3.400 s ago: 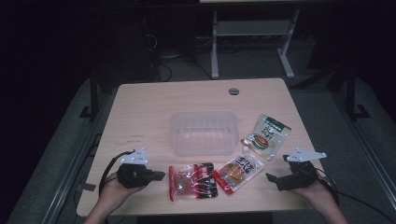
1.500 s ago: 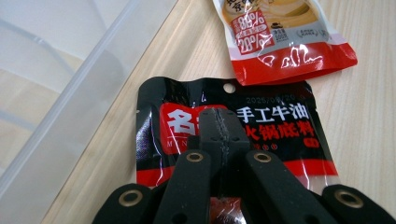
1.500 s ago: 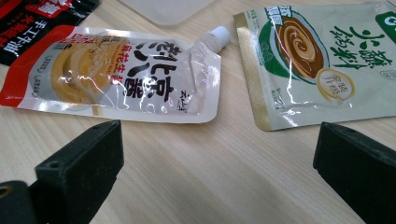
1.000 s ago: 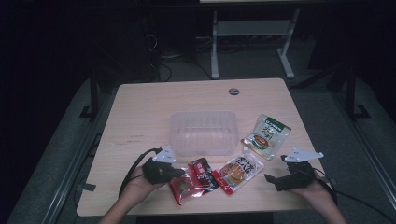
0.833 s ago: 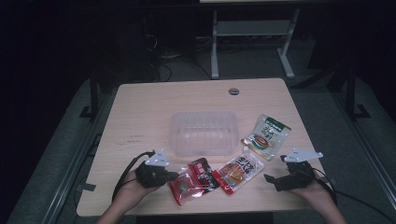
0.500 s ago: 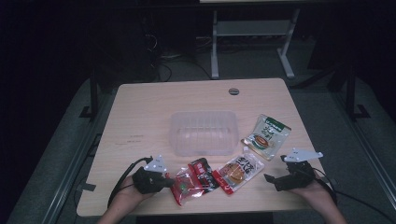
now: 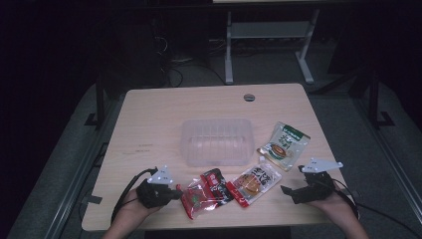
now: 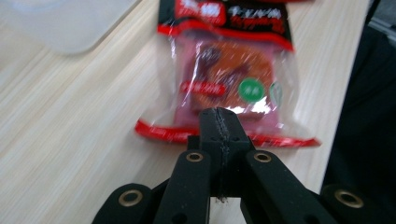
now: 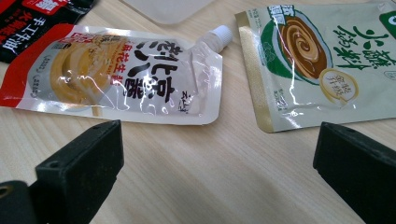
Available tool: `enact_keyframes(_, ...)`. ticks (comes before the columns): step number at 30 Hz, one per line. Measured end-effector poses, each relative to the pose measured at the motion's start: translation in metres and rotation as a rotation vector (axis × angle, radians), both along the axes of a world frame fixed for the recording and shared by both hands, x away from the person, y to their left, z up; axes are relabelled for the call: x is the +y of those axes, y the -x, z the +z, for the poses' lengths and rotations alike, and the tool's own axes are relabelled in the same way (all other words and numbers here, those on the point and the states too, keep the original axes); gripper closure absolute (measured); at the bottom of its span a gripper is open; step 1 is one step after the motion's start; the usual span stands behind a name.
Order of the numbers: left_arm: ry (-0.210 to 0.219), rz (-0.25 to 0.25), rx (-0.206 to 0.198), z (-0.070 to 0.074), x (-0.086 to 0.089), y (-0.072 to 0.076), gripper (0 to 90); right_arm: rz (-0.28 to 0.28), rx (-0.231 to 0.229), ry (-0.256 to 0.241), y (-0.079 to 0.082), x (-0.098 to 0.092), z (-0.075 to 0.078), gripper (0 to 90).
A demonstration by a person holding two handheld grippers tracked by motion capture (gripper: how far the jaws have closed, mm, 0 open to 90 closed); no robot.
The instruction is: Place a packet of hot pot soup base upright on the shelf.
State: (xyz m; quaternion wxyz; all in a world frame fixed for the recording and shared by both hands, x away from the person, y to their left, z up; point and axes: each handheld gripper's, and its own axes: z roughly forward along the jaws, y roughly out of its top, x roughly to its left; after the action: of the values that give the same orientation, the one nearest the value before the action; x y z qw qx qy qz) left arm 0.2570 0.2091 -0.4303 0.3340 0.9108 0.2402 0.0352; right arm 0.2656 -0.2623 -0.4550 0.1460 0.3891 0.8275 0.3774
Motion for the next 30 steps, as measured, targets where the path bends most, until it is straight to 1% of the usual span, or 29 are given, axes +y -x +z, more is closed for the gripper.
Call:
enact_keyframes(1, 0.003, -0.007, 0.007, -0.002, -0.005, 0.000, 89.8, 0.001, 0.001, 0.002, 0.000, 0.000, 0.000, 1.3)
enact_keyframes(2, -0.022, -0.033, 0.009, -0.004, -0.008, -0.002, 89.8, 0.002, 0.001, 0.002, 0.000, 0.000, 0.000, 1.3)
enact_keyframes(3, -0.022, -0.033, 0.009, -0.004, -0.008, -0.002, 89.7, 0.002, 0.001, 0.002, 0.000, 0.000, 0.000, 1.3)
enact_keyframes(4, -0.036, -0.042, 0.013, -0.007, -0.011, -0.004, 89.7, 0.001, 0.003, 0.002, 0.000, 0.001, 0.000, 1.3)
enact_keyframes(5, -0.043, -0.037, 0.024, -0.009, -0.014, -0.003, 89.8, 0.001, 0.001, 0.002, 0.000, 0.001, 0.000, 1.3)
enact_keyframes(6, -0.063, -0.048, 0.021, -0.010, -0.015, -0.004, 89.8, -0.001, 0.001, 0.000, 0.001, 0.000, 0.000, 1.3)
enact_keyframes(7, -0.069, -0.045, 0.028, -0.012, -0.016, -0.003, 89.8, -0.002, -0.001, -0.003, 0.001, 0.000, 0.000, 1.3)
enact_keyframes(11, -0.073, -0.038, 0.032, -0.013, -0.013, -0.003, 89.8, 0.000, -0.002, 0.001, 0.000, -0.001, -0.001, 1.3)
enact_keyframes(15, -0.075, -0.016, 0.046, -0.014, -0.006, -0.001, 89.8, 0.002, 0.002, 0.002, 0.000, 0.000, 0.000, 1.3)
enact_keyframes(16, -0.082, -0.017, 0.047, -0.014, -0.003, -0.001, 89.8, 0.001, 0.001, 0.000, 0.000, 0.000, 0.000, 1.3)
enact_keyframes(19, -0.068, 0.012, 0.060, -0.014, 0.002, 0.002, 89.8, -0.002, 0.000, 0.000, 0.000, 0.000, 0.001, 1.3)
enact_keyframes(21, -0.065, 0.017, 0.060, -0.014, 0.003, 0.002, 89.8, -0.001, -0.002, -0.003, 0.000, 0.001, 0.001, 1.3)
enact_keyframes(22, -0.051, 0.036, 0.073, -0.015, 0.004, 0.004, 89.8, 0.000, -0.003, -0.004, 0.000, 0.001, 0.001, 1.3)
enact_keyframes(26, -0.054, 0.048, 0.098, -0.019, 0.005, 0.004, 89.8, 0.004, -0.009, -0.007, 0.000, 0.004, 0.004, 1.3)
enact_keyframes(28, -0.056, 0.047, 0.097, -0.019, 0.005, 0.003, 89.8, 0.006, -0.005, -0.010, 0.001, 0.006, 0.005, 1.3)
enact_keyframes(29, -0.052, 0.050, 0.107, -0.020, 0.007, 0.003, 89.8, 0.016, -0.010, -0.014, 0.002, 0.009, 0.008, 3.2)
enact_keyframes(30, -0.052, 0.050, 0.107, -0.020, 0.007, 0.003, 89.8, 0.022, -0.009, -0.015, 0.002, 0.012, 0.010, 5.0)
